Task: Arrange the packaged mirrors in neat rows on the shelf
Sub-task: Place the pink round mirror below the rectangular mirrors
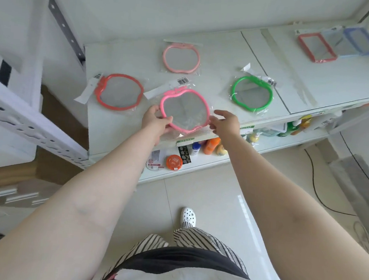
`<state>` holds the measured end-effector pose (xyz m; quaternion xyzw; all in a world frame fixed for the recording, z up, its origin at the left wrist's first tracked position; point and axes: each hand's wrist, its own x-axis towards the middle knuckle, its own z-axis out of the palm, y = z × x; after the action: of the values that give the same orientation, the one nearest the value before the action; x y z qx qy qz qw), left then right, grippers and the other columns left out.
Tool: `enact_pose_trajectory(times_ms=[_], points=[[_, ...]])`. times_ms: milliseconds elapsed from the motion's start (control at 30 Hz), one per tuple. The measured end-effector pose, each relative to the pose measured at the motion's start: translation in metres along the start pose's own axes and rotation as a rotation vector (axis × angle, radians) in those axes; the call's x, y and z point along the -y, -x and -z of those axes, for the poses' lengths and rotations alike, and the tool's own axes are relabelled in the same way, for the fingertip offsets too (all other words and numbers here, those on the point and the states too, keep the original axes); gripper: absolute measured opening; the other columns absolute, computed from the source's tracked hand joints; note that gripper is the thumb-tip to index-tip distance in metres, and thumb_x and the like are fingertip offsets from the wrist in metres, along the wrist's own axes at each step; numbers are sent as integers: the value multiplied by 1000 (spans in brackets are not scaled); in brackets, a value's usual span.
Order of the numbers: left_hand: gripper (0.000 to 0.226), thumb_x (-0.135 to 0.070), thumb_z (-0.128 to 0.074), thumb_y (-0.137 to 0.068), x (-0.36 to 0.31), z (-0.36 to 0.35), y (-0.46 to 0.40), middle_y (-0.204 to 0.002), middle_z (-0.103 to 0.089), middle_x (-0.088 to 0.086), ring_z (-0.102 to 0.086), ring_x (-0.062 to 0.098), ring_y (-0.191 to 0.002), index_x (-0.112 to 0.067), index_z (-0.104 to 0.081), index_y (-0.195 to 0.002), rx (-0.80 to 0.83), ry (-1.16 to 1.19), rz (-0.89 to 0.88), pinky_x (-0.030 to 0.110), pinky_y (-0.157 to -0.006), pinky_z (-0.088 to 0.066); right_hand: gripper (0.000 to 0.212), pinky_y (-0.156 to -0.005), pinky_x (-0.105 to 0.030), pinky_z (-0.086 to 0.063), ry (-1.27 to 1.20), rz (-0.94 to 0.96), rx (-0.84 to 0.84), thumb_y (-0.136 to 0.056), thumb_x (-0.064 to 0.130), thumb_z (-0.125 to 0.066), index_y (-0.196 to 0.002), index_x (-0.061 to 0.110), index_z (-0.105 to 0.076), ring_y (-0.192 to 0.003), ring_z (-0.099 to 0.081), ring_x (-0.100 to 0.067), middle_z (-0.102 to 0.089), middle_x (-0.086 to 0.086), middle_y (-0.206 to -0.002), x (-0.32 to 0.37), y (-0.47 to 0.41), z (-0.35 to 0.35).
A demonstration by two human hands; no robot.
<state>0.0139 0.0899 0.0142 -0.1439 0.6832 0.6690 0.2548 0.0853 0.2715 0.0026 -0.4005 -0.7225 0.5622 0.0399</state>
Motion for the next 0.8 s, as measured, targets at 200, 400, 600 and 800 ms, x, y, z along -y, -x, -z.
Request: enact_pose_trajectory(times_ms=[200,400,600,800], points=[[57,4,-61,-86,22,41,36,-99,-60,8,-67,18,-76,-15,-45,-137,258,-28,-40,23,-59,-59,27,-52,-27,-48,-162,-105,2,-88,13,-64,-114,8,-62,-55,-57,-16,-62,-6,-71,-24,81,-2],[53,8,-56,-88,48,18,74,-87,-56,5,-62,17,-77,-13,-48,-136,480,-66,-94,21,-60,-59,25,-70,-21,-59,-295,-176,-118,-81,8,-70,-104,6,-62,-59,-58,-15,-63,-6,-71,-72,134,38],[49,9,-52,-90,79,-33,107,-95,-61,-2,-61,20,-93,-11,-49,-134,688,-139,-65,25,-72,-60,21,-66,-22,-58,-342,-219,-274,-80,3,-70,-99,2,-62,-58,-56,-17,-63,-9,-71,-116,179,95],[54,5,-49,-91,113,-104,142,-113,-59,5,-62,21,-95,-21,-48,-138,757,-313,-20,31,-82,-56,21,-73,-28,-60,-384,-287,-420,-80,6,-72,-97,4,-61,-53,-58,-14,-64,-8,-69,-164,205,154]])
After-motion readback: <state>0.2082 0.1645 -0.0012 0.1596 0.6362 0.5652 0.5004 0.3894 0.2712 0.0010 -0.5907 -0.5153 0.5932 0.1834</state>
